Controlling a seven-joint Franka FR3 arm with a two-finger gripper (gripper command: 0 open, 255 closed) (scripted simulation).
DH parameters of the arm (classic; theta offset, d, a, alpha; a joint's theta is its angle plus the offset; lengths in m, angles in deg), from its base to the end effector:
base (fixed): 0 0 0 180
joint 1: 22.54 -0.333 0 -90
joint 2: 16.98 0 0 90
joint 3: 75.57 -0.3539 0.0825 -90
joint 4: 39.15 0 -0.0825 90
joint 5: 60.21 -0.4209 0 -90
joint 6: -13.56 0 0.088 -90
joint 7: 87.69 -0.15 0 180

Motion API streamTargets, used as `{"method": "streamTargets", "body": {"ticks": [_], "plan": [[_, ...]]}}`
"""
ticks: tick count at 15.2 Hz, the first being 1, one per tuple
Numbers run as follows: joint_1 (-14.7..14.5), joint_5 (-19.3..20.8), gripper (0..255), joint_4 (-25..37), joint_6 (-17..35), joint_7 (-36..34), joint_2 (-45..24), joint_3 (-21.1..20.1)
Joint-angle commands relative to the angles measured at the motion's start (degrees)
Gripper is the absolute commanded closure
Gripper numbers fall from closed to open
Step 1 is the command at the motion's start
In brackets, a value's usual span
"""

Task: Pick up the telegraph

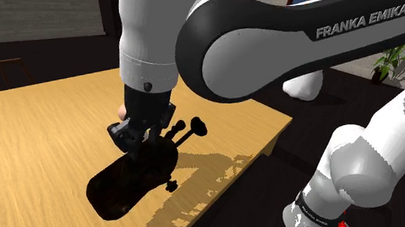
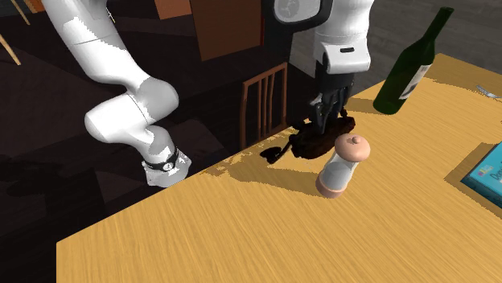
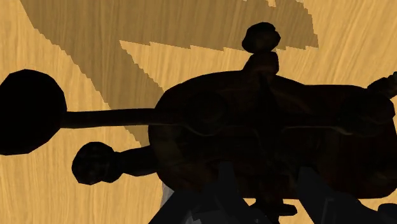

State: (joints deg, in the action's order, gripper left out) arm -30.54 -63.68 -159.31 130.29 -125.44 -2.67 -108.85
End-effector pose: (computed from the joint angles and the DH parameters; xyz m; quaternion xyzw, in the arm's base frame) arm 0.3933 0.3742 0.5064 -0.9962 -0.0171 -0.0838 0.0168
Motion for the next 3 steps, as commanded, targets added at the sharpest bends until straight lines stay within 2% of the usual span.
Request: {"method": "streamTargets", "body": {"ticks": [1,3], "plan": [[0.04,-0.01,255,1.50,-1.54,0.08,0.12,0.12],[0.04,-0.01,255,1.60,-1.66,0.09,0.13,0.13]]}}
